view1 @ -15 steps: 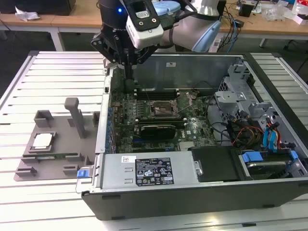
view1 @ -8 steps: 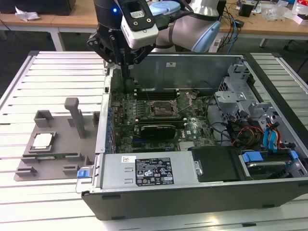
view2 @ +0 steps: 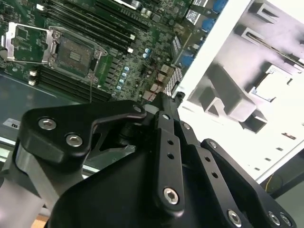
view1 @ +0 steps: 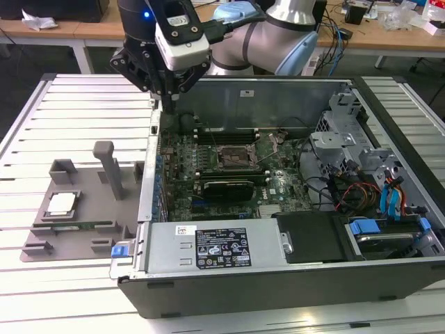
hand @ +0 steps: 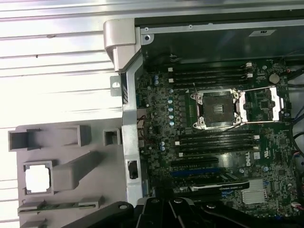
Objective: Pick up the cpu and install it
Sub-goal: 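Reach for the cpu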
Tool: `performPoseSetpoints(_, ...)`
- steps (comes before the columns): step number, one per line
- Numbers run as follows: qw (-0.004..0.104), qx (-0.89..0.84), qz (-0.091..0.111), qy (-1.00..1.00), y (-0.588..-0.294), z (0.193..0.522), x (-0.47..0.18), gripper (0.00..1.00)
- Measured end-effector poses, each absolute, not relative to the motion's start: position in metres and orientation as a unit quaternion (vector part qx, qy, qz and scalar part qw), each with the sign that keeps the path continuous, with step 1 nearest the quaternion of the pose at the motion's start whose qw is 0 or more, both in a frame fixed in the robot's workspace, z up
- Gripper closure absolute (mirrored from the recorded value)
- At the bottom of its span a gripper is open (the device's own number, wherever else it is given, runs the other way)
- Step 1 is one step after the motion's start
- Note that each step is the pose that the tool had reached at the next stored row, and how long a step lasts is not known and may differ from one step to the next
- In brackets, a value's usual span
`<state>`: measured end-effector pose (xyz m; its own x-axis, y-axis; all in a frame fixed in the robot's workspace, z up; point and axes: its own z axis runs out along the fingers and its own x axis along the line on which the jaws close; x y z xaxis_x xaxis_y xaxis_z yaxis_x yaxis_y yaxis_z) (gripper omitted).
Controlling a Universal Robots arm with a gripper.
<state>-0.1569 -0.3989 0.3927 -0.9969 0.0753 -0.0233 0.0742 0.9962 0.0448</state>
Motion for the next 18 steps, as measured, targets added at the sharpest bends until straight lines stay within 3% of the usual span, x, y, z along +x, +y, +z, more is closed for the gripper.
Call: performPoseSetpoints(18, 0.012, 0.037, 0.022, 0.999, -0.399, 0.392, -0.205, 0.89)
